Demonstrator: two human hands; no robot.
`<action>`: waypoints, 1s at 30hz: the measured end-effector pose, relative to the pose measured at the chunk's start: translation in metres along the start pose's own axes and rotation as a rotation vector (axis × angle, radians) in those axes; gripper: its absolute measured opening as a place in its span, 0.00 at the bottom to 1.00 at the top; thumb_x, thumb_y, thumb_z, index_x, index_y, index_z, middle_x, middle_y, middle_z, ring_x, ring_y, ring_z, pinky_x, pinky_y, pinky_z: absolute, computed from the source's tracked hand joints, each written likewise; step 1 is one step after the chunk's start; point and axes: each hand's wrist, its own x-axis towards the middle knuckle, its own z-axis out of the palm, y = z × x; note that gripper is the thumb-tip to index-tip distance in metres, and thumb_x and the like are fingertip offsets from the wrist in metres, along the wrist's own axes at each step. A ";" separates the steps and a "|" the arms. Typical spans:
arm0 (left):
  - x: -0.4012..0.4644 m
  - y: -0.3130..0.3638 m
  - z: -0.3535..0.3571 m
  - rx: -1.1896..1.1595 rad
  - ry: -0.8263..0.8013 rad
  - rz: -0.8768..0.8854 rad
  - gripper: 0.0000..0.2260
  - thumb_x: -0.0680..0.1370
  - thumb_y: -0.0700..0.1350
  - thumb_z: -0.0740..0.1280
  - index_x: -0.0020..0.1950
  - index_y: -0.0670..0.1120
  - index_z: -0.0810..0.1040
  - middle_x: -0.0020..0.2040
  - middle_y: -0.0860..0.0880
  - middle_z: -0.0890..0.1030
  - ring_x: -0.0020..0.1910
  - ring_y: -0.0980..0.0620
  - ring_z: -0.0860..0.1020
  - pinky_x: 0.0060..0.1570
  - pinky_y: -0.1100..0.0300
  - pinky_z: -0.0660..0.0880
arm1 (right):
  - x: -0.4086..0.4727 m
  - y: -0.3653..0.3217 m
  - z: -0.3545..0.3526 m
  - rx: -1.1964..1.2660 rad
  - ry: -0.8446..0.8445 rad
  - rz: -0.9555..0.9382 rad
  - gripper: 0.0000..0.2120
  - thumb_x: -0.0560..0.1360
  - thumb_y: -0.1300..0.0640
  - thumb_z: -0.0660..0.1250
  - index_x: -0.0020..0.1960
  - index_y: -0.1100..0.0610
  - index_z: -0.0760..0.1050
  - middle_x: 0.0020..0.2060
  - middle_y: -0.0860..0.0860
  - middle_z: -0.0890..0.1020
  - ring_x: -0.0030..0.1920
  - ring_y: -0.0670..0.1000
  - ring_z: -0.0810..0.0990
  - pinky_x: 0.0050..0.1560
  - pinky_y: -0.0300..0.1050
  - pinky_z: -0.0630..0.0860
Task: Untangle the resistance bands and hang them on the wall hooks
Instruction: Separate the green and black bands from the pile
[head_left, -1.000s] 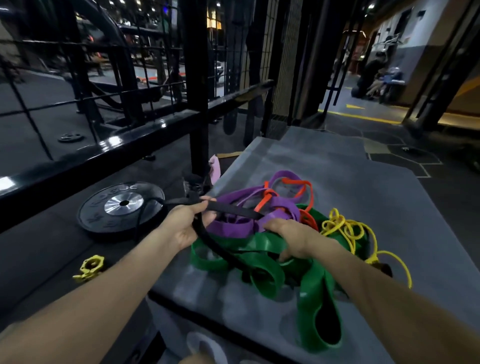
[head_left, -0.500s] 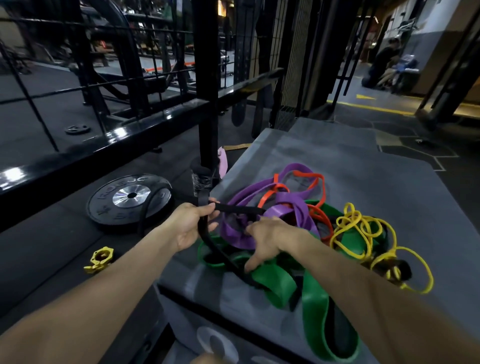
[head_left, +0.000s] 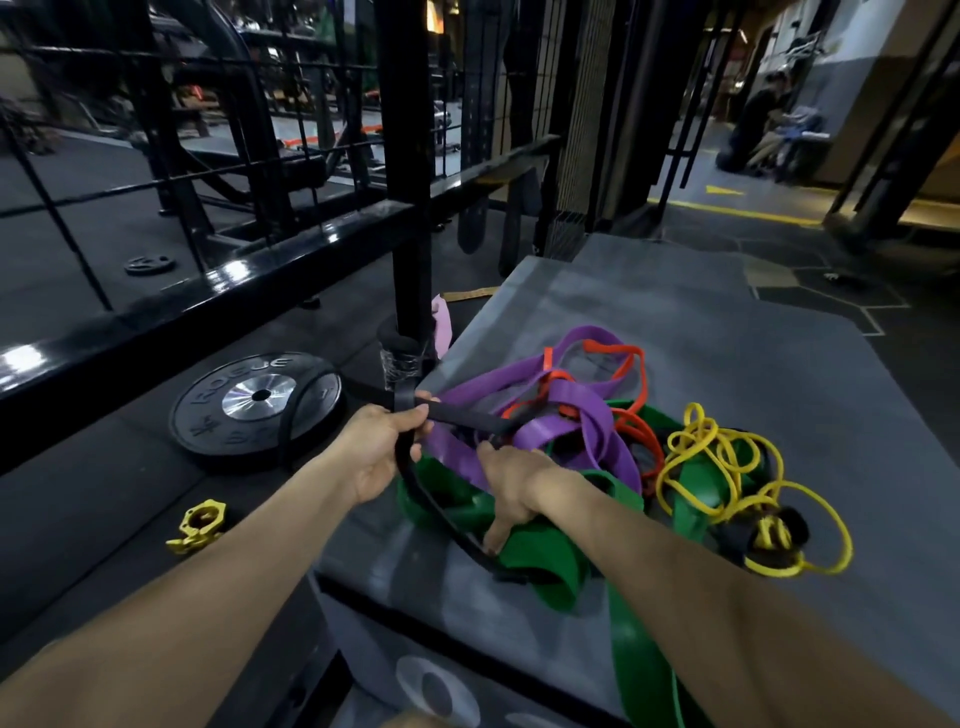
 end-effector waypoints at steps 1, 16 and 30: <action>0.000 -0.001 0.001 0.006 0.010 0.002 0.08 0.78 0.34 0.60 0.46 0.43 0.78 0.26 0.54 0.77 0.24 0.62 0.74 0.19 0.70 0.64 | -0.002 0.002 0.001 0.012 0.011 -0.014 0.48 0.60 0.45 0.79 0.70 0.63 0.58 0.66 0.58 0.71 0.65 0.59 0.71 0.63 0.49 0.67; 0.006 -0.008 0.027 0.092 0.129 0.060 0.05 0.79 0.38 0.63 0.51 0.44 0.77 0.38 0.51 0.77 0.28 0.58 0.69 0.18 0.70 0.62 | -0.046 0.098 -0.022 0.364 0.610 0.079 0.12 0.68 0.53 0.73 0.48 0.55 0.77 0.49 0.56 0.81 0.54 0.58 0.78 0.51 0.48 0.73; 0.043 0.017 0.104 0.053 0.148 0.121 0.07 0.79 0.39 0.62 0.42 0.41 0.76 0.29 0.49 0.71 0.19 0.58 0.68 0.16 0.71 0.60 | -0.108 0.228 -0.068 0.965 1.323 0.553 0.11 0.68 0.69 0.60 0.48 0.61 0.76 0.43 0.62 0.79 0.49 0.63 0.78 0.49 0.53 0.75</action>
